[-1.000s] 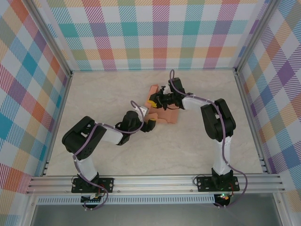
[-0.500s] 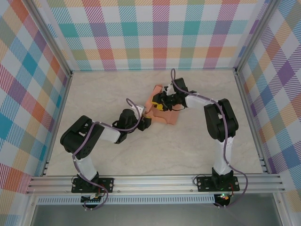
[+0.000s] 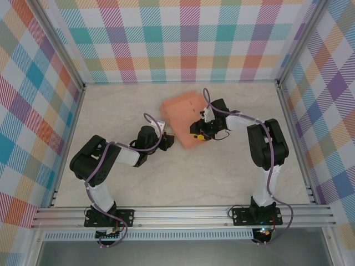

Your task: Fold the paper box

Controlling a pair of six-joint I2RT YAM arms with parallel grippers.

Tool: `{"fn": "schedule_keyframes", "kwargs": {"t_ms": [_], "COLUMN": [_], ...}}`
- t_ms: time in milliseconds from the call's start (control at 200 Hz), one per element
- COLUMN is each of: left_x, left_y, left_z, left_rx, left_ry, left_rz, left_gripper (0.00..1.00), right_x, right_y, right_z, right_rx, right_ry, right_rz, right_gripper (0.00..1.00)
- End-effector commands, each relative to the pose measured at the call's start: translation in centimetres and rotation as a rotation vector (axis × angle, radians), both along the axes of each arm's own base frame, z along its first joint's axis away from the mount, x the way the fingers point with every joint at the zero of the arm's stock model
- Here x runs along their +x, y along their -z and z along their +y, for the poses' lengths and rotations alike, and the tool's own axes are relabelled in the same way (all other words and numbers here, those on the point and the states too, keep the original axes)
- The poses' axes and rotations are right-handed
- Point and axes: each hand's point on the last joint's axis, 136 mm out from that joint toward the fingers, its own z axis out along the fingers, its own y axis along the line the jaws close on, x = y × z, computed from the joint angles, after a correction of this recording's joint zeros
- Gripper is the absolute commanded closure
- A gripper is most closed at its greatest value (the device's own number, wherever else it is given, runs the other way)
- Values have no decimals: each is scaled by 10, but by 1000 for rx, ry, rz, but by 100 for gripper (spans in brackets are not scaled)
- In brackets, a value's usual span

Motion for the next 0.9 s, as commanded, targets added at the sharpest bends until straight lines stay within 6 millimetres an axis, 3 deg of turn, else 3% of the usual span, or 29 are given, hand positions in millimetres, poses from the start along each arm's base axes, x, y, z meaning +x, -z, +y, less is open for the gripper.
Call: {"fn": "schedule_keyframes", "kwargs": {"t_ms": [0, 200, 370, 480, 680, 895], "left_x": [10, 14, 15, 16, 22, 38], "left_y": [-25, -46, -69, -67, -58, -61], "left_z": [4, 52, 95, 113, 118, 101], "left_rx": [-33, -78, -162, -146, -176, -265], "left_ry": [-19, -180, -304, -359, -383, -342], "left_rz": [-35, -20, -18, 32, 116, 161], "left_gripper": [48, 43, 41, 41, 34, 26], "right_x": [3, 3, -3, -4, -5, -12], "right_y": [-28, -49, -45, -42, -29, -5], "right_z": [0, 13, 40, 56, 76, 79], "right_rx": [-16, -112, -262, -303, -367, -425], "right_ry": [-65, -124, -252, -311, -363, -394], "right_rz": [-174, -347, -482, -487, -440, -397], "right_gripper": [52, 52, 51, 50, 49, 51]}}
